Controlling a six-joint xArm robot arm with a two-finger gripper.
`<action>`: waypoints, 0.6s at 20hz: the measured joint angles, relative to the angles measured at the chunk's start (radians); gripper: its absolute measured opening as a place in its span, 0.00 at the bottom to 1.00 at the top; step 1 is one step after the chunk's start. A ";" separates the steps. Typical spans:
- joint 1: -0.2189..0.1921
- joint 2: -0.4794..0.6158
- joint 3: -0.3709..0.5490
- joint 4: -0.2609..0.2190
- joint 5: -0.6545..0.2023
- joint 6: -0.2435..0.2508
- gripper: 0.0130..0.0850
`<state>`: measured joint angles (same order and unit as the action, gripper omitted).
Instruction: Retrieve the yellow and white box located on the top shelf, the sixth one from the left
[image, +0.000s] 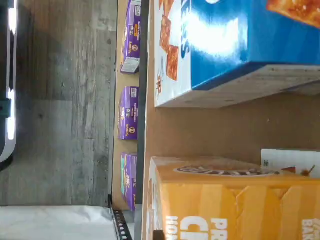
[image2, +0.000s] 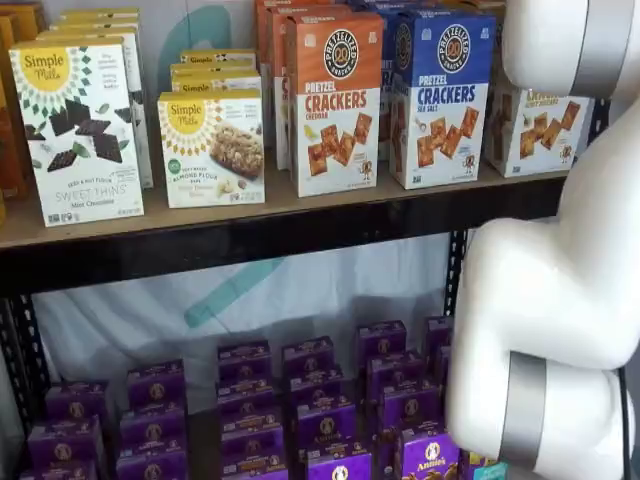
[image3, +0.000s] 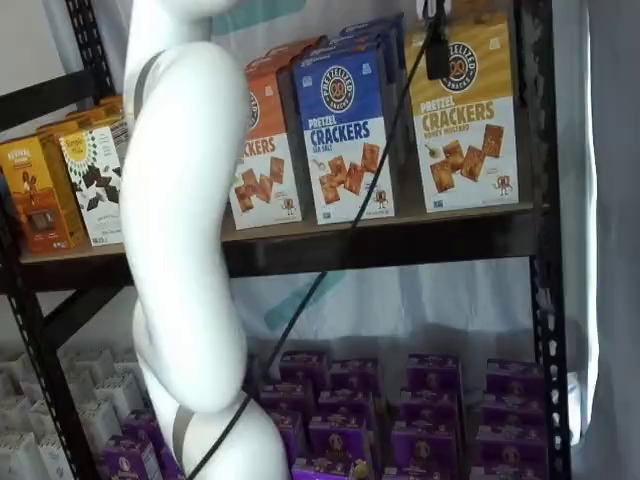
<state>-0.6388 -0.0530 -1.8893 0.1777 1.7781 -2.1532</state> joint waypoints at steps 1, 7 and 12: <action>-0.001 -0.007 0.007 0.003 -0.003 0.000 0.61; -0.017 -0.035 0.013 0.020 0.009 -0.007 0.61; -0.032 -0.070 0.031 0.018 0.028 -0.020 0.61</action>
<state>-0.6705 -0.1232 -1.8587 0.1957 1.8066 -2.1734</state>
